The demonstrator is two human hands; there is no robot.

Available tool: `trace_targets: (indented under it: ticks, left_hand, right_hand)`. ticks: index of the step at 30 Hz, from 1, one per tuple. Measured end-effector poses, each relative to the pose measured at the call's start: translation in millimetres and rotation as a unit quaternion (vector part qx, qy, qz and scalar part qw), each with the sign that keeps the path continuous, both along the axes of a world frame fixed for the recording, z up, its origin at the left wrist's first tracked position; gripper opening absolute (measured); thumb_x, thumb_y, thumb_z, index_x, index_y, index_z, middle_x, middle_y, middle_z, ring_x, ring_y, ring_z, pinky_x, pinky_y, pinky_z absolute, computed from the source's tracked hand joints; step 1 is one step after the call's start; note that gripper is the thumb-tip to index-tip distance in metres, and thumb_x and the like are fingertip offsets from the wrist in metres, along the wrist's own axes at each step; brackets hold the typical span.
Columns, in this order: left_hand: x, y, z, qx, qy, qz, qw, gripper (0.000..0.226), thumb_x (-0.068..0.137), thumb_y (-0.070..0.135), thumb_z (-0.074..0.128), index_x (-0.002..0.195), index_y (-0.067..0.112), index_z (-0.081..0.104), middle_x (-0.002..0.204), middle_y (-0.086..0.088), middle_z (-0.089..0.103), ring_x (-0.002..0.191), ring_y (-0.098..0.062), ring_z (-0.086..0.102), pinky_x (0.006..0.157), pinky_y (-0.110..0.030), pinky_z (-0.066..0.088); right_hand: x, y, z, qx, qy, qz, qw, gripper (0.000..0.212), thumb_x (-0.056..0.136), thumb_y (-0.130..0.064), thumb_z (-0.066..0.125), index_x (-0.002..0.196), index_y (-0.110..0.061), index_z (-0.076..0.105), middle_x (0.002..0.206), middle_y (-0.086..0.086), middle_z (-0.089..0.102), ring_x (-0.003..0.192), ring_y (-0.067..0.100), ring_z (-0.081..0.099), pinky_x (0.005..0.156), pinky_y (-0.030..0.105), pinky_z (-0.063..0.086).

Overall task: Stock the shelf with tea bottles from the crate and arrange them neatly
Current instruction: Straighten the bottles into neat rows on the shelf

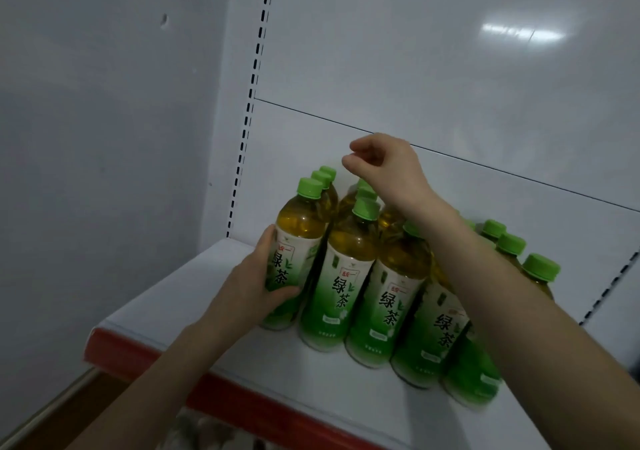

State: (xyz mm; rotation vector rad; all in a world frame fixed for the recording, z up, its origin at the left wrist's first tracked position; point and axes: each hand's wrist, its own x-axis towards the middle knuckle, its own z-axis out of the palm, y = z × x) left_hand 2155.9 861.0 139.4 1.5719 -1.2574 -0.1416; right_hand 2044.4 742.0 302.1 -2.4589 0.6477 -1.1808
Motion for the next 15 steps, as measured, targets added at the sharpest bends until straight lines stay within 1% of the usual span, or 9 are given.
trace_targets:
  ticks: [2, 4, 6, 8, 10, 12, 13, 15]
  left_hand:
    - [5.8, -2.5, -4.8, -0.009, 0.019, -0.022, 1.0, 0.097, 0.074, 0.015, 0.075, 0.139, 0.04, 0.007, 0.117, 0.017, 0.043, 0.104, 0.001, 0.044, 0.085, -0.013, 0.039]
    - [10.2, -5.0, -7.6, -0.017, 0.03, -0.035, 0.999, 0.097, 0.074, 0.014, 0.074, 0.136, 0.043, 0.005, 0.118, 0.019, 0.041, 0.107, 0.001, 0.044, 0.088, -0.014, 0.04]
    - [13.9, -6.8, -10.0, -0.023, 0.033, -0.045, 0.998, 0.096, 0.075, 0.015, 0.074, 0.135, 0.044, 0.006, 0.121, 0.02, 0.04, 0.109, 0.0, 0.044, 0.09, -0.017, 0.041]
    - [16.4, -8.1, -12.8, -0.025, 0.033, -0.049, 0.998, 0.094, 0.075, 0.016, 0.074, 0.13, 0.048, 0.005, 0.122, 0.021, 0.04, 0.109, 0.001, 0.045, 0.089, -0.017, 0.042]
    - [18.6, -9.1, -15.0, -0.02, 0.033, -0.053, 0.998, 0.094, 0.075, 0.018, 0.074, 0.129, 0.05, 0.004, 0.122, 0.021, 0.04, 0.109, 0.001, 0.045, 0.09, -0.018, 0.043]
    - [21.2, -10.1, -15.5, -0.014, 0.034, -0.057, 0.998, 0.094, 0.075, 0.018, 0.074, 0.131, 0.048, 0.004, 0.124, 0.02, 0.041, 0.111, -0.001, 0.046, 0.093, -0.022, 0.044]
    - [22.5, -10.4, -15.3, -0.013, 0.034, -0.06, 0.998, 0.095, 0.075, 0.018, 0.074, 0.132, 0.047, 0.004, 0.124, 0.019, 0.042, 0.111, -0.001, 0.046, 0.093, -0.022, 0.044]
    - [24.8, -10.3, -15.0, -0.01, 0.036, -0.066, 0.997, 0.095, 0.075, 0.017, 0.074, 0.131, 0.048, 0.005, 0.123, 0.019, 0.043, 0.11, 0.0, 0.047, 0.089, -0.014, 0.043]
  right_hand:
    - [15.9, -15.8, 4.4, 0.013, 0.061, -0.019, 0.998, 0.031, 0.082, -0.023, 0.066, 0.11, -0.009, 0.062, 0.1, 0.008, 0.066, 0.089, 0.015, 0.059, 0.087, 0.029, 0.049]
    - [28.2, -26.3, 6.5, 0.031, 0.138, -0.017, 0.99, 0.037, 0.081, -0.029, 0.067, 0.113, -0.012, 0.06, 0.106, 0.01, 0.064, 0.089, 0.017, 0.059, 0.088, 0.033, 0.05]
    - [37.7, -31.1, 6.4, 0.035, 0.211, -0.006, 0.977, 0.043, 0.081, -0.033, 0.066, 0.118, -0.014, 0.057, 0.108, 0.008, 0.06, 0.08, 0.012, 0.057, 0.083, 0.032, 0.049]
    - [45.0, -33.3, 5.7, 0.024, 0.266, 0.004, 0.964, 0.044, 0.083, -0.031, 0.064, 0.122, -0.012, 0.054, 0.109, 0.007, 0.058, 0.074, 0.007, 0.052, 0.08, 0.03, 0.045]
    - [50.0, -35.4, 5.3, 0.017, 0.29, 0.011, 0.957, 0.041, 0.085, -0.026, 0.063, 0.121, -0.009, 0.055, 0.115, 0.012, 0.059, 0.084, 0.014, 0.055, 0.086, 0.033, 0.048]
    - [52.1, -38.0, 5.5, 0.012, 0.287, 0.018, 0.958, 0.036, 0.084, -0.021, 0.064, 0.117, -0.007, 0.059, 0.117, 0.016, 0.06, 0.098, 0.021, 0.057, 0.093, 0.037, 0.049]
    - [52.0, -39.0, 5.5, 0.01, 0.284, 0.021, 0.958, 0.035, 0.084, -0.019, 0.064, 0.115, -0.006, 0.06, 0.116, 0.016, 0.061, 0.099, 0.02, 0.057, 0.094, 0.037, 0.048]
    - [51.5, -41.1, 5.0, 0.012, 0.281, 0.029, 0.959, 0.033, 0.084, -0.018, 0.065, 0.115, -0.006, 0.06, 0.116, 0.015, 0.062, 0.098, 0.017, 0.056, 0.094, 0.036, 0.048]
